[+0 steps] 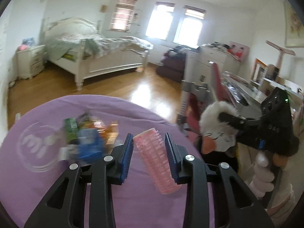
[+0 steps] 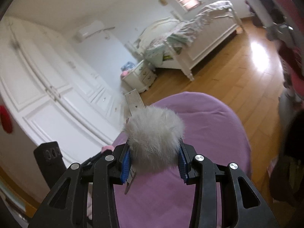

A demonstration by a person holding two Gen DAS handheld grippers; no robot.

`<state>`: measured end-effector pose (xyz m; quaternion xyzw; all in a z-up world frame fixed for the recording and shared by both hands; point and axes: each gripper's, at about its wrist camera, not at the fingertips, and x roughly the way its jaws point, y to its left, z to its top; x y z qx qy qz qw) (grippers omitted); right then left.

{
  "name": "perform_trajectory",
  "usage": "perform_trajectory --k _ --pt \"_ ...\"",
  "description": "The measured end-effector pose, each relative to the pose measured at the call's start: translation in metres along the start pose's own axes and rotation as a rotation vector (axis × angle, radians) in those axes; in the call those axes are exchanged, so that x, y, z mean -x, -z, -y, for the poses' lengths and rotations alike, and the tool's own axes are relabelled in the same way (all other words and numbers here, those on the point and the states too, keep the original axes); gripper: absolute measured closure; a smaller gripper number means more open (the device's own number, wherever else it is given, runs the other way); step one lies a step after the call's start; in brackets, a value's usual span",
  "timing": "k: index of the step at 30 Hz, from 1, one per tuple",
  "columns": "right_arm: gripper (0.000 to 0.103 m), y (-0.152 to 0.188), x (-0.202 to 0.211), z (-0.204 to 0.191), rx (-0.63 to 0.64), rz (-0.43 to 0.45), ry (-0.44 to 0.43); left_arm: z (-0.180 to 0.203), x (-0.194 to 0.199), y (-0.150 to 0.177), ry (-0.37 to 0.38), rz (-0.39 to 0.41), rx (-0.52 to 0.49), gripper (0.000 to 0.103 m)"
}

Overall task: Collect trash
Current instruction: 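Carry the pink roller and fluffy toy to the black bin and release both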

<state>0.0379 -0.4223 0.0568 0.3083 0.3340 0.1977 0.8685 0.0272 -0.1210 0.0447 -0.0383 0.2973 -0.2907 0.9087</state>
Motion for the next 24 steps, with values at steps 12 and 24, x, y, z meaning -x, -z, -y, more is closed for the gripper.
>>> perform_trajectory --k 12,24 --pt "0.063 0.003 0.116 0.103 -0.139 0.178 0.127 0.113 -0.081 0.000 0.222 -0.094 -0.105 0.069" --pt "0.062 0.023 0.163 0.198 -0.272 0.231 0.321 0.190 -0.179 0.029 0.369 -0.253 -0.153 0.069"
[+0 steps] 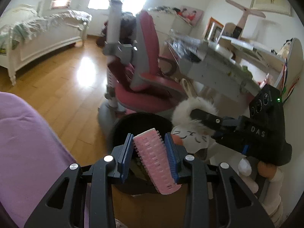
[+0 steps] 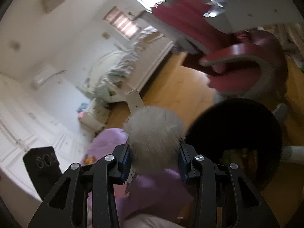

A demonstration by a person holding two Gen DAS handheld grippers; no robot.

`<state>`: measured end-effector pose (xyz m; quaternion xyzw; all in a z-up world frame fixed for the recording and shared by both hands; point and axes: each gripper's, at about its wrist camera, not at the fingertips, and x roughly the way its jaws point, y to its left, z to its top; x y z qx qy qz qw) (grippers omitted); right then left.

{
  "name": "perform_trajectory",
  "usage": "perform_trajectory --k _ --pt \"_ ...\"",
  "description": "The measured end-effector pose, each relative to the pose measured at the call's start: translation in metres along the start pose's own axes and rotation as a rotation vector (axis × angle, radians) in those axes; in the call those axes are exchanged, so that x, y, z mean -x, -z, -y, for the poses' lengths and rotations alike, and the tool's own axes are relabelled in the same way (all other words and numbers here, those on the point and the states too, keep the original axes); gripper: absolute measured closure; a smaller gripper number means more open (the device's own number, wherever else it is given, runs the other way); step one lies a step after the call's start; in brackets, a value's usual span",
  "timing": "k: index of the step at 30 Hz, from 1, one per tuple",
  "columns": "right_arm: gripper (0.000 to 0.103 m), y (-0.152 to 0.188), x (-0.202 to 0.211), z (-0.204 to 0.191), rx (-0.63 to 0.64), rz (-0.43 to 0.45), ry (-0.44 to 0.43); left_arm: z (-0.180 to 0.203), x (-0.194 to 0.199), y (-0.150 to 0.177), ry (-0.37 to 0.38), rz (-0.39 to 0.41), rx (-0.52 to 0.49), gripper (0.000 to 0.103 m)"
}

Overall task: Collect trash
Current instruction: 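Carry the pink roller and fluffy toy to the black bin and release both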

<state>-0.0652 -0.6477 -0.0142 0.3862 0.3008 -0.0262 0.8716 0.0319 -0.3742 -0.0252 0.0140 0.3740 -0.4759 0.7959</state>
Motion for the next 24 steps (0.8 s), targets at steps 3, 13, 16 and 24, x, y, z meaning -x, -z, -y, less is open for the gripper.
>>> perform_trajectory --k 3,13,16,24 --pt "0.062 0.005 -0.008 0.016 -0.027 -0.004 0.061 0.006 -0.032 0.002 0.019 -0.058 -0.005 0.069" --pt "0.062 0.007 -0.025 0.063 -0.111 -0.016 0.149 0.013 -0.078 0.000 0.035 -0.130 -0.021 0.069" --pt "0.061 0.004 -0.027 0.069 -0.122 -0.015 0.164 0.014 -0.088 -0.001 0.038 -0.144 -0.018 0.069" --pt "0.045 0.004 -0.027 0.076 -0.163 -0.016 0.206 0.016 -0.089 -0.003 -0.018 -0.144 -0.010 0.031"
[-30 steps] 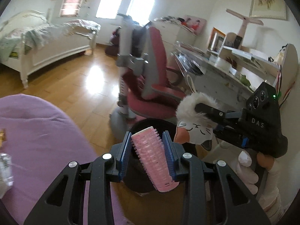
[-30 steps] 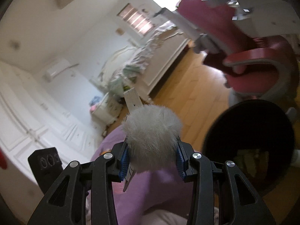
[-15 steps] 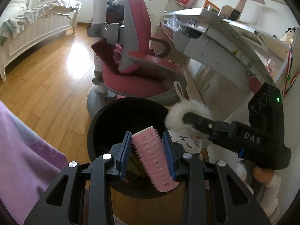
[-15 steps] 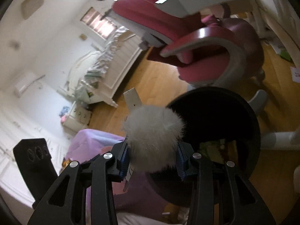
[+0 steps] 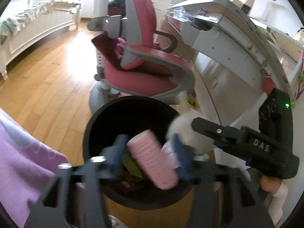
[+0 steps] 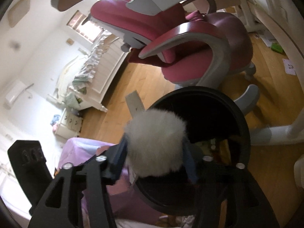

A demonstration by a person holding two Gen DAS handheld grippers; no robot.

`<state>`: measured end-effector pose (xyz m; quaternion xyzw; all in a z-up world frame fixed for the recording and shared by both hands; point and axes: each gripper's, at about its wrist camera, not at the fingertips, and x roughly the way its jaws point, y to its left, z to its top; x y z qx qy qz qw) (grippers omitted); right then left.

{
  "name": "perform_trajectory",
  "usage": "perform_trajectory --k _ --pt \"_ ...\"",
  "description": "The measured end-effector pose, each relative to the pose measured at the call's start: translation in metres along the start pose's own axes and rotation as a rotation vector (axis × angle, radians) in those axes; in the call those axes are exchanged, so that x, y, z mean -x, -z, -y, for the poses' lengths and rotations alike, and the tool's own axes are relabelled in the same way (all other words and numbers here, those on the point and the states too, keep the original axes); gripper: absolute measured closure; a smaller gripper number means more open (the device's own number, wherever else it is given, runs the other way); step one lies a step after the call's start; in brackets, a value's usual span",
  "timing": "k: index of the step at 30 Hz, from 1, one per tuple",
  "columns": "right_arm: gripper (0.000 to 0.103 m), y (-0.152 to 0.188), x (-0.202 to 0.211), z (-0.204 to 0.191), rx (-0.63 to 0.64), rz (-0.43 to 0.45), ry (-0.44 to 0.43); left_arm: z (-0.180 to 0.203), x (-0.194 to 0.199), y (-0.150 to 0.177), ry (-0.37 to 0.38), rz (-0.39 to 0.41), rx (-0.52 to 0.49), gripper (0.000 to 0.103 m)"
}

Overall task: Collect trash
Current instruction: 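Carry the pink roller and fluffy toy to the black bin and release both, then grasp the purple spray bottle with the left tool while the right tool grasps the gold wrapper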

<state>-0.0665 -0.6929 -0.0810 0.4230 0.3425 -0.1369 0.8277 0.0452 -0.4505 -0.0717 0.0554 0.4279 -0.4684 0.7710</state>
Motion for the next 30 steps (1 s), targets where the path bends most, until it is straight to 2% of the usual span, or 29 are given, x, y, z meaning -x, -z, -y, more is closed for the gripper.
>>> perform_trajectory --k 1,3,5,7,10,16,19,22,26,29,30 --pt "0.045 0.001 0.001 -0.001 -0.006 0.000 0.000 -0.001 0.004 0.001 0.000 0.013 0.009 0.025" --pt "0.043 0.000 0.002 -0.002 -0.004 -0.001 0.002 -0.003 0.015 0.002 -0.006 0.033 0.014 0.024" --pt "0.035 0.000 0.004 -0.005 -0.001 0.011 0.005 -0.005 0.024 0.003 -0.011 0.041 0.023 0.024" --pt "0.035 0.001 0.007 -0.011 0.007 0.020 0.003 -0.006 0.037 0.005 -0.013 0.058 0.035 0.023" --pt "0.035 0.004 0.009 -0.024 0.029 0.011 -0.013 -0.011 0.064 0.011 -0.033 0.099 0.061 0.013" --pt "0.035 0.017 0.009 -0.068 0.118 -0.011 -0.061 -0.029 0.137 0.030 -0.099 0.217 0.084 0.013" --pt "0.035 0.028 0.004 -0.102 0.184 -0.039 -0.093 -0.055 0.181 0.046 -0.175 0.287 0.120 0.013" --pt "0.035 0.046 -0.004 -0.142 0.271 -0.077 -0.129 -0.089 0.220 0.065 -0.274 0.324 0.178 0.013" --pt "0.035 0.076 -0.017 -0.198 0.385 -0.145 -0.186 -0.146 0.274 0.101 -0.403 0.378 0.294 0.013" --pt "0.035 0.105 -0.034 -0.250 0.481 -0.213 -0.242 -0.191 0.303 0.125 -0.498 0.379 0.376 0.013" --pt "0.035 0.113 -0.038 -0.264 0.498 -0.230 -0.257 -0.212 0.309 0.134 -0.542 0.347 0.410 0.014"
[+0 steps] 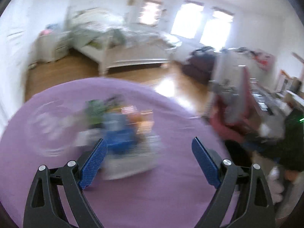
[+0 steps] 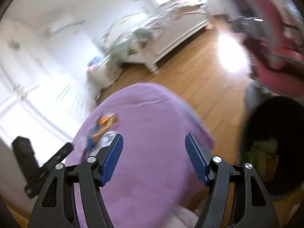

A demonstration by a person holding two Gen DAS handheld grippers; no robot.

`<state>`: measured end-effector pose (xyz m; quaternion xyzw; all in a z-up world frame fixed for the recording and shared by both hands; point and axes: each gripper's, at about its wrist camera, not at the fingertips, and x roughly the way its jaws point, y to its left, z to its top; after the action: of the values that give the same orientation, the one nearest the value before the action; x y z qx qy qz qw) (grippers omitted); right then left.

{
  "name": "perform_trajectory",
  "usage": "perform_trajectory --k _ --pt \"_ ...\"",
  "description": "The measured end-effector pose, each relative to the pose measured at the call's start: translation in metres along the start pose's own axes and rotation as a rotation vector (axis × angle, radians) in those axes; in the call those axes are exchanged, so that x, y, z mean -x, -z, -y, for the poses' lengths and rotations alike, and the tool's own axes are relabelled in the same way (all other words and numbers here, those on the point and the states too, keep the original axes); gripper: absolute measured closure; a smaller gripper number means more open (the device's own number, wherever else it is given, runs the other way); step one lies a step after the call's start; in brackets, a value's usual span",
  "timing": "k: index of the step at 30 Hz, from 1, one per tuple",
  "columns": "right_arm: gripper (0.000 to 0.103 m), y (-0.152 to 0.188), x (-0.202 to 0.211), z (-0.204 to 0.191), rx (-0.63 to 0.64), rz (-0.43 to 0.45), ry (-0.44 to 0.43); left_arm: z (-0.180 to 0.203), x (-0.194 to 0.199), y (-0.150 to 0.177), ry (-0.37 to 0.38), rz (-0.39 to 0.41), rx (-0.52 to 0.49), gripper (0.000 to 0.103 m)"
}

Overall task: Collect trash
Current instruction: 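Grasp the purple spray bottle with the left tool while the right tool grasps the gold wrapper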

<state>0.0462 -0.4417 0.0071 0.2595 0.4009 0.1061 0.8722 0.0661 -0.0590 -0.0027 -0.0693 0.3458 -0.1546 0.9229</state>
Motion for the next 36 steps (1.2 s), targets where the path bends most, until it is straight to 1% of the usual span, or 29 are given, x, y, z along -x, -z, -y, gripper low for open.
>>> perform_trajectory --k 1,2,3,4,5,7,8,9,10,11,12,13,14,15,16,17,18,19,20,21,22,23,24,26,27,29,30,32,36 --pt "0.035 -0.002 -0.011 -0.014 0.018 -0.020 -0.021 -0.014 -0.002 0.003 -0.025 -0.021 0.010 0.015" --pt "0.035 -0.006 -0.028 -0.033 0.041 -0.045 -0.042 -0.025 -0.005 0.005 -0.037 -0.044 0.019 0.015" --pt "0.035 -0.008 -0.039 -0.045 0.057 -0.061 -0.052 -0.035 -0.010 0.006 -0.041 -0.067 0.027 0.018" --pt "0.035 -0.012 -0.055 -0.060 0.073 -0.086 -0.069 -0.045 -0.016 0.008 -0.046 -0.096 0.031 0.025" --pt "0.035 -0.016 -0.071 -0.073 0.079 -0.107 -0.085 -0.050 -0.020 0.009 -0.050 -0.116 0.029 0.030" --pt "0.035 -0.026 -0.100 -0.092 0.077 -0.145 -0.103 -0.060 -0.028 0.013 -0.050 -0.145 0.031 0.033" --pt "0.035 -0.031 -0.119 -0.100 0.071 -0.171 -0.103 -0.066 -0.033 0.013 -0.034 -0.166 0.060 0.036" --pt "0.035 -0.036 -0.135 -0.109 0.065 -0.192 -0.098 -0.072 -0.035 0.011 -0.022 -0.169 0.083 0.038" --pt "0.036 -0.039 -0.149 -0.114 0.064 -0.210 -0.093 -0.076 -0.036 0.008 -0.031 -0.162 0.085 0.039" --pt "0.040 -0.040 -0.164 -0.119 0.065 -0.231 -0.077 -0.079 -0.037 0.006 -0.048 -0.162 0.083 0.039" --pt "0.040 -0.042 -0.177 -0.122 0.065 -0.247 -0.063 -0.080 -0.037 0.005 -0.055 -0.166 0.079 0.041" --pt "0.044 -0.043 -0.189 -0.125 0.064 -0.263 -0.049 -0.083 -0.041 0.005 -0.057 -0.188 0.081 0.046" --pt "0.047 -0.043 -0.200 -0.126 0.059 -0.278 -0.037 -0.083 -0.042 0.004 -0.053 -0.185 0.080 0.050" --pt "0.049 -0.043 -0.211 -0.127 0.054 -0.299 -0.027 -0.083 -0.045 0.003 -0.064 -0.194 0.053 0.052" --pt "0.054 -0.043 -0.219 -0.127 0.048 -0.311 -0.024 -0.085 -0.045 0.003 -0.068 -0.198 0.044 0.057" --pt "0.060 -0.040 -0.223 -0.126 0.046 -0.318 -0.023 -0.088 -0.046 0.002 -0.071 -0.200 0.042 0.064" --pt "0.065 -0.039 -0.228 -0.128 0.048 -0.325 -0.031 -0.089 -0.046 0.002 -0.080 -0.201 0.039 0.068" --pt "0.072 -0.037 -0.228 -0.126 0.052 -0.326 -0.038 -0.090 -0.046 0.002 -0.087 -0.202 0.042 0.076" --pt "0.079 -0.036 -0.230 -0.129 0.069 -0.327 -0.043 -0.094 -0.046 0.004 -0.084 -0.202 0.045 0.078" --pt "0.083 -0.035 -0.230 -0.131 0.083 -0.323 -0.042 -0.095 -0.045 0.004 -0.076 -0.202 0.048 0.078" --pt "0.088 -0.035 -0.229 -0.133 0.093 -0.317 -0.046 -0.097 -0.044 0.005 -0.068 -0.201 0.049 0.078" --pt "0.096 -0.036 -0.227 -0.132 0.094 -0.310 -0.068 -0.098 -0.043 0.005 -0.064 -0.202 0.048 0.078" --pt "0.096 -0.035 -0.221 -0.132 0.087 -0.299 -0.104 -0.098 -0.042 0.005 -0.062 -0.203 0.045 0.078" --pt "0.096 -0.035 -0.203 -0.131 0.084 -0.253 -0.126 -0.098 -0.041 0.005 -0.054 -0.203 0.047 0.078" --pt "0.096 -0.037 -0.193 -0.130 0.082 -0.235 -0.136 -0.100 -0.038 0.005 -0.036 -0.192 0.054 0.078" --pt "0.096 -0.037 -0.168 -0.131 0.083 -0.185 -0.160 -0.097 -0.028 0.004 -0.008 -0.144 0.050 0.078" --pt "0.096 -0.037 -0.156 -0.130 0.086 -0.168 -0.169 -0.095 -0.021 0.004 -0.002 -0.123 0.046 0.078" --pt "0.096 -0.035 -0.132 -0.130 0.098 -0.133 -0.187 -0.087 -0.005 0.005 0.033 -0.079 0.046 0.078" --pt "0.096 -0.022 -0.085 -0.133 0.137 -0.056 -0.208 -0.058 0.017 0.003 0.090 -0.016 0.027 0.078"
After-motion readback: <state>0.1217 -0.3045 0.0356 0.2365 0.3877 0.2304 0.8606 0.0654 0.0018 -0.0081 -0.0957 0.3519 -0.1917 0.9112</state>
